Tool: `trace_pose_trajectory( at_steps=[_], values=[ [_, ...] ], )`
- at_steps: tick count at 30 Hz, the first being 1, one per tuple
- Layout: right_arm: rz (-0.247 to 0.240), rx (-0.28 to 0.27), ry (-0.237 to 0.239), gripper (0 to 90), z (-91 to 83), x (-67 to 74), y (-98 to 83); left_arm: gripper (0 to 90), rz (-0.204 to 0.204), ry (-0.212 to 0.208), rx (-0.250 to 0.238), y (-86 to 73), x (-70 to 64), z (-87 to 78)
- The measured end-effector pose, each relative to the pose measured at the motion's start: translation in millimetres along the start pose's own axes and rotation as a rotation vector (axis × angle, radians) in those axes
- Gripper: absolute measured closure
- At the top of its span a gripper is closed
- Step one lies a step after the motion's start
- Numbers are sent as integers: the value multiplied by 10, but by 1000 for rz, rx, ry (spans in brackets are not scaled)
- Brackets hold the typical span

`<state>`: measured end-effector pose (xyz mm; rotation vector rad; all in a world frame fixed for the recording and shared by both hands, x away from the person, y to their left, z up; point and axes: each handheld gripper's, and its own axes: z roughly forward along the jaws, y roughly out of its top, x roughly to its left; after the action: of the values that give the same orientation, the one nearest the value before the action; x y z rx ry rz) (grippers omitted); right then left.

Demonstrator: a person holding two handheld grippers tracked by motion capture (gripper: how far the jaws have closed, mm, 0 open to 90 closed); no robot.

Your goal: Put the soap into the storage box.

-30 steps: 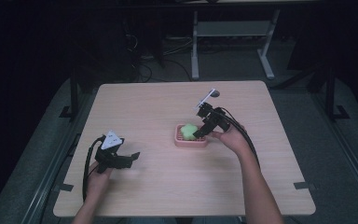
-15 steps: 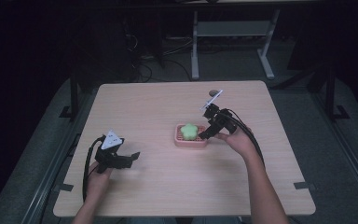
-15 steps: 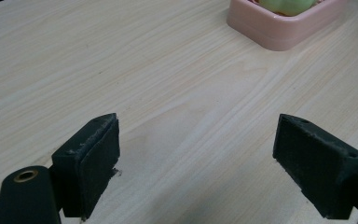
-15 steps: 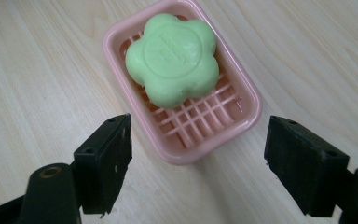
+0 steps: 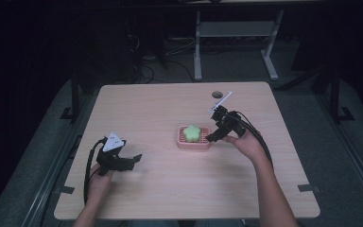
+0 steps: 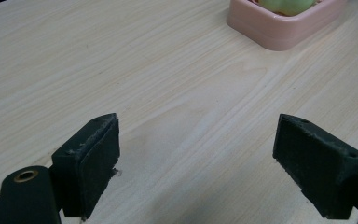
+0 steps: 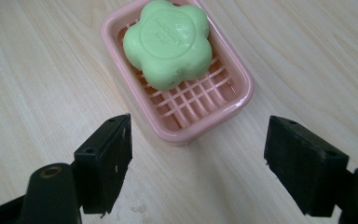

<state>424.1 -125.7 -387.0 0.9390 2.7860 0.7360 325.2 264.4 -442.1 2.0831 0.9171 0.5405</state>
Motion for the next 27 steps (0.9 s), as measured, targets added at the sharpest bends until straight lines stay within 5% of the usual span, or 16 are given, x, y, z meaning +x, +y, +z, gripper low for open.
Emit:
trace_pose_trajectory(
  at_steps=[27],
  values=[
    [27, 1, -3, 227, -101, -32, -240, 144, -5, -2, -3, -2, 4, 0]
  ],
)
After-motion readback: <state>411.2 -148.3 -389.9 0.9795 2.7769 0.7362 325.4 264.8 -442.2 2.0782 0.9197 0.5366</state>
